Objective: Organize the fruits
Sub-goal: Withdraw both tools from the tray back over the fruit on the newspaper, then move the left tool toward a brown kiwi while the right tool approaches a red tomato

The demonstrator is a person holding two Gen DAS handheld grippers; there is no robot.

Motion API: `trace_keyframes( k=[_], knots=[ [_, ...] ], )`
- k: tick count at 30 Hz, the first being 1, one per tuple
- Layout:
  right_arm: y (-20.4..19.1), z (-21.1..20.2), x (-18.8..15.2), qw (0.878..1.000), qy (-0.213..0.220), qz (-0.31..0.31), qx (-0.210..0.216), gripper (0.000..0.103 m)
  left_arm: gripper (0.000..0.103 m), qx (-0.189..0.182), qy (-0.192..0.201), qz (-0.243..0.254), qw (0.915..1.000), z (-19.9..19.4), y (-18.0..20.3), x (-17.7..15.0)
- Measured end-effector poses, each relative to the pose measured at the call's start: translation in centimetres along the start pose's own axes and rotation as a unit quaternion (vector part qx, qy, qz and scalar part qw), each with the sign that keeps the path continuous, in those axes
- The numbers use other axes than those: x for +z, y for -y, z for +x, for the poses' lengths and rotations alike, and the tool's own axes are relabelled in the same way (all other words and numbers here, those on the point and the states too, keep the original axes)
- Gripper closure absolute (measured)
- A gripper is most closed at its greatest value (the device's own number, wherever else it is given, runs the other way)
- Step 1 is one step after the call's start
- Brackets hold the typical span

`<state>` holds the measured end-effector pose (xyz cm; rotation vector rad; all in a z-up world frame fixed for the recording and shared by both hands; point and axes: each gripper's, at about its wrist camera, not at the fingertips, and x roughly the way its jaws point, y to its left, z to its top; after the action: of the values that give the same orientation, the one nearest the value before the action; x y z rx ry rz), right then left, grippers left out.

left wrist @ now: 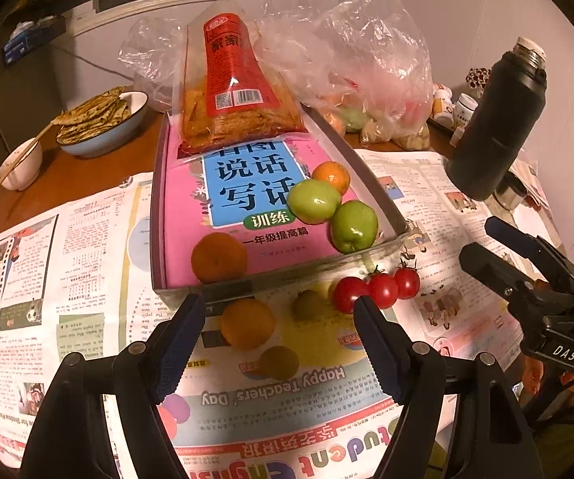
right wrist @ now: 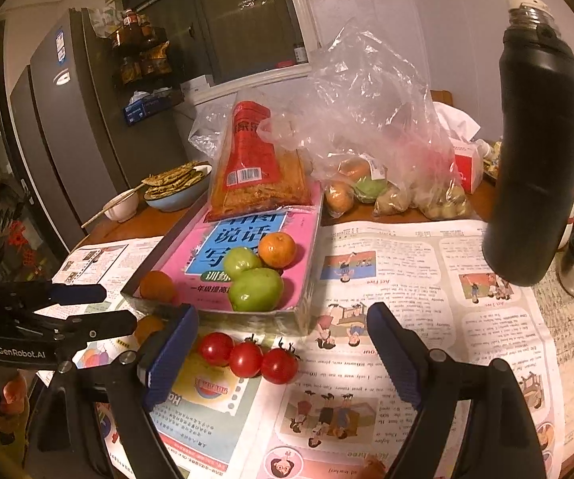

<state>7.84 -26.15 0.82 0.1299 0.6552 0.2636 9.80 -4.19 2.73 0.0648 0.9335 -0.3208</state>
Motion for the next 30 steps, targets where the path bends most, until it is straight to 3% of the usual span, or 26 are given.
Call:
trace_keyframes(
  k=[13, 30],
  knots=[
    [-1.9, 0.9, -1.8, 0.999, -0.028, -0.033, 0.015, 0.017, 0.025, 0.001, -0.014, 0.016, 0.9998, 0.6, 0.3, -1.4],
    [-1.6, 2.4, -3.7, 0.998, -0.062, -0.031, 0.013, 0.017, 0.025, 0.002, -0.042, 0.020, 0.9989, 2.1, -0.2, -3.5]
  ],
)
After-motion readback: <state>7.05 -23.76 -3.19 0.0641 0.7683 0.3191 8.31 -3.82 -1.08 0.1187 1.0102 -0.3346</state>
